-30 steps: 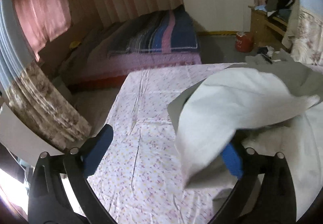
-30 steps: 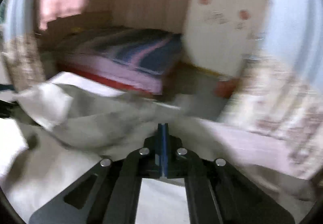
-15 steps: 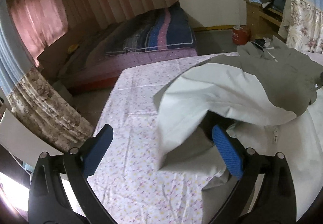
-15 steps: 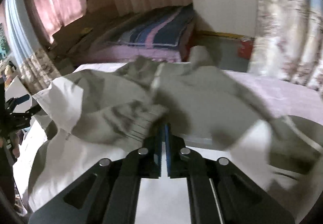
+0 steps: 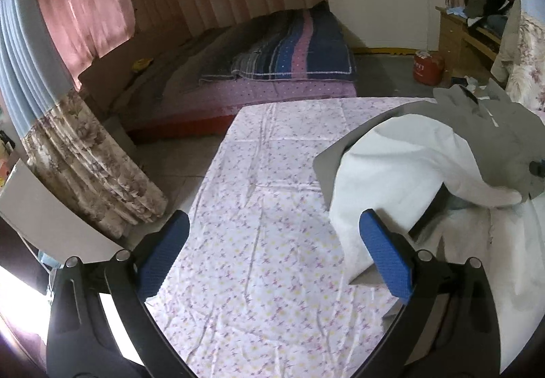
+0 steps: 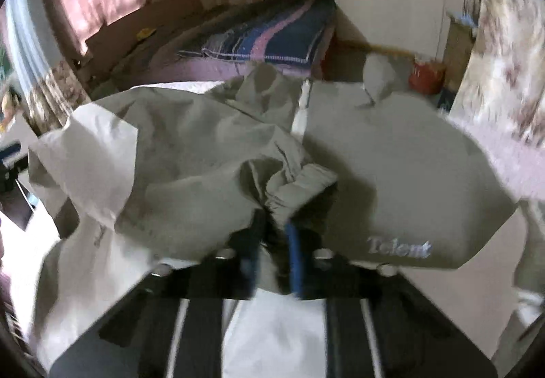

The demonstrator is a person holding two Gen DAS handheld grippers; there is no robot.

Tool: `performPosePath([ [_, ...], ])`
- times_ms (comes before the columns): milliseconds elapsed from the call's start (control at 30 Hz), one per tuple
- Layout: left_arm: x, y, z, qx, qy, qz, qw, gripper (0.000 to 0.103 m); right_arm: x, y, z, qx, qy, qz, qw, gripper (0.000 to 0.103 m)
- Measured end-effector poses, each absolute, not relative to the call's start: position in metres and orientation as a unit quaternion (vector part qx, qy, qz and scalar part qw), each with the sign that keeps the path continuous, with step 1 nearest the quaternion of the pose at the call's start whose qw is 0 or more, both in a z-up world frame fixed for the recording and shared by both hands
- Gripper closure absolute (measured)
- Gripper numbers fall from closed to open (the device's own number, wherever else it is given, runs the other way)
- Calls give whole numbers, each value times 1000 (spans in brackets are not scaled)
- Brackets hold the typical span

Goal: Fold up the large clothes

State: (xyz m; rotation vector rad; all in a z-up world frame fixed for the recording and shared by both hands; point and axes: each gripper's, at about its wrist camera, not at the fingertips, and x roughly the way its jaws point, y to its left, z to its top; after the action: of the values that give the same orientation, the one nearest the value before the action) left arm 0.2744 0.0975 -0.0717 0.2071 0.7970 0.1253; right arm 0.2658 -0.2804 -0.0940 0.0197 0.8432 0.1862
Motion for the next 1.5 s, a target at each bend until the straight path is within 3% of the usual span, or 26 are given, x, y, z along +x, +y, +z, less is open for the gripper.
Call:
performPosePath([
  [233, 277, 63, -72, 108, 384, 14, 917, 4, 200, -328, -46, -180, 351, -92, 914, 96],
  [367, 284, 30, -88, 121, 400, -20, 908, 4, 182, -386, -73, -147, 427, -139, 882, 95],
  [567, 311, -20, -131, 113, 467, -72, 874, 6, 174, -413, -90, -67, 440, -110, 889, 90],
  [600, 318, -23, -137, 105, 477, -77, 869, 12, 175, -414, -89, -50, 439, -103, 891, 90],
  [667, 327, -23, -144, 83, 492, -94, 862, 60, 178, -417, -87, -13, 436, -84, 896, 87],
  [700, 331, -23, -146, 73, 495, -94, 860, 65, 179, -420, -88, 2, 438, -77, 896, 86],
  [733, 332, -22, -144, 66, 491, -96, 863, 82, 179, -421, -90, 19, 439, -66, 896, 86],
  [767, 330, -21, -141, 69, 482, -95, 868, 92, 178, -419, -92, 26, 438, -58, 897, 86],
  [867, 318, -21, -132, 110, 451, -70, 883, 97, 179, -403, -98, 31, 433, -31, 900, 89],
  [1100, 316, 12, -123, 152, 434, -70, 885, 95, 204, -348, -103, -58, 424, -15, 904, 95],
  [1233, 333, 12, -143, 174, 444, -64, 877, 86, 221, -353, -118, -88, 434, -49, 895, 93],
  [1333, 330, 11, -147, 180, 437, -50, 880, 72, 219, -366, -113, -65, 445, -42, 892, 87],
  [1467, 309, 18, -124, 178, 421, -17, 889, 25, 191, -380, -83, -10, 414, -1, 910, 71],
  [1500, 304, 20, -117, 169, 418, -21, 892, 22, 185, -382, -77, 2, 404, 8, 915, 69],
])
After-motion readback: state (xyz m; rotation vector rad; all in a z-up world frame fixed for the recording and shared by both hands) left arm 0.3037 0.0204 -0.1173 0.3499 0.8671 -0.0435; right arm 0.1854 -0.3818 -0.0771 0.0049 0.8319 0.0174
